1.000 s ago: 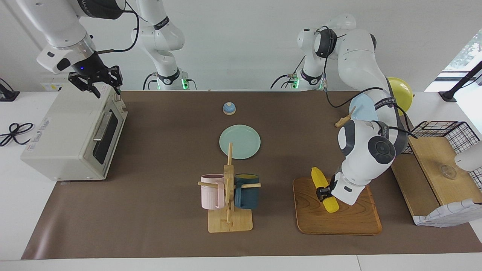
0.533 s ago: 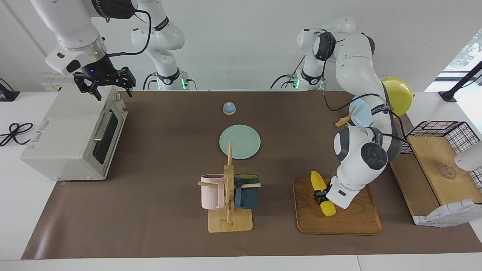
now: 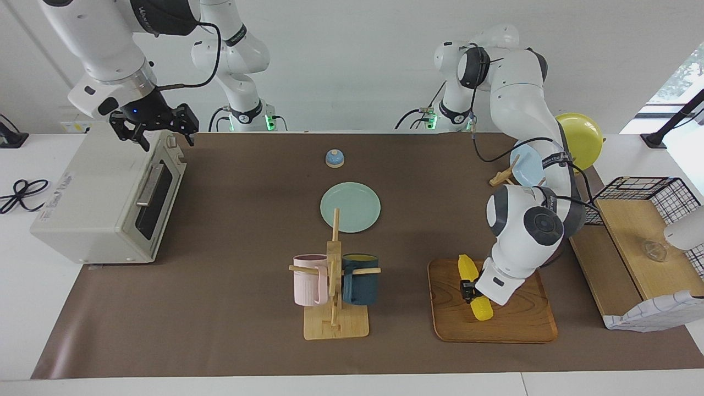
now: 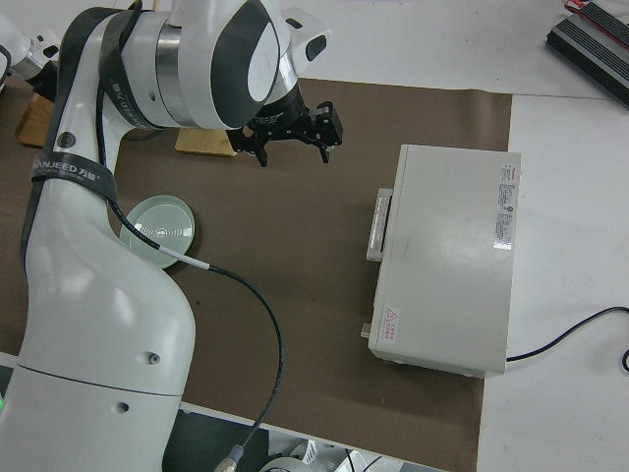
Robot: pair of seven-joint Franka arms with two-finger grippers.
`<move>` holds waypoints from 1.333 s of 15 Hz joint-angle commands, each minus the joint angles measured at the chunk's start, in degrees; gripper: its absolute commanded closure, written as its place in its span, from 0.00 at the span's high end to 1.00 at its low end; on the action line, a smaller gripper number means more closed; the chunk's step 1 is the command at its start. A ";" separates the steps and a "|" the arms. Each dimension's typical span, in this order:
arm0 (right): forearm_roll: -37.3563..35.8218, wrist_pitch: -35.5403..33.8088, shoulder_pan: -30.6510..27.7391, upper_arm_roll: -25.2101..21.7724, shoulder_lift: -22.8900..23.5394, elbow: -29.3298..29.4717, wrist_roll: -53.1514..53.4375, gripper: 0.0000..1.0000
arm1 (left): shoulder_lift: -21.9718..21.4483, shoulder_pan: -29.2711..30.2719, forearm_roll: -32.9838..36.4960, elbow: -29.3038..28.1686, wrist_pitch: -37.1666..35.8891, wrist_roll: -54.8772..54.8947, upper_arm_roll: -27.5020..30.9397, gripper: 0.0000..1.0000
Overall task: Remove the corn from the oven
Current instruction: 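Lower the corn onto the wooden tray and open the left gripper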
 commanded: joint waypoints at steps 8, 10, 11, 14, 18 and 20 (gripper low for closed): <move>-0.64 -0.90 1.42 -1.40 0.59 1.79 1.13 1.00 | -9.18 1.28 -2.65 -1.43 -10.64 0.38 0.37 1.00; -0.64 -0.81 0.88 -1.31 0.59 1.79 1.13 1.00 | -14.62 2.33 -2.65 -4.40 -13.82 0.38 0.37 1.00; -0.64 -0.90 0.80 -1.22 0.59 1.79 1.13 1.00 | -17.79 2.51 -2.47 -7.12 -14.53 0.38 0.37 1.00; -0.82 -0.55 0.18 -0.69 1.20 1.88 1.22 1.00 | -26.84 2.60 -2.21 -15.29 -16.37 0.38 1.24 1.00; -0.12 0.07 0.18 -0.52 1.29 3.29 1.22 1.00 | -36.33 2.69 -2.21 -20.75 -24.36 0.55 1.51 1.00; 0.06 0.16 0.18 -0.87 1.38 3.37 1.13 1.00 | -41.17 3.74 -2.21 -24.18 -26.04 0.64 1.51 1.00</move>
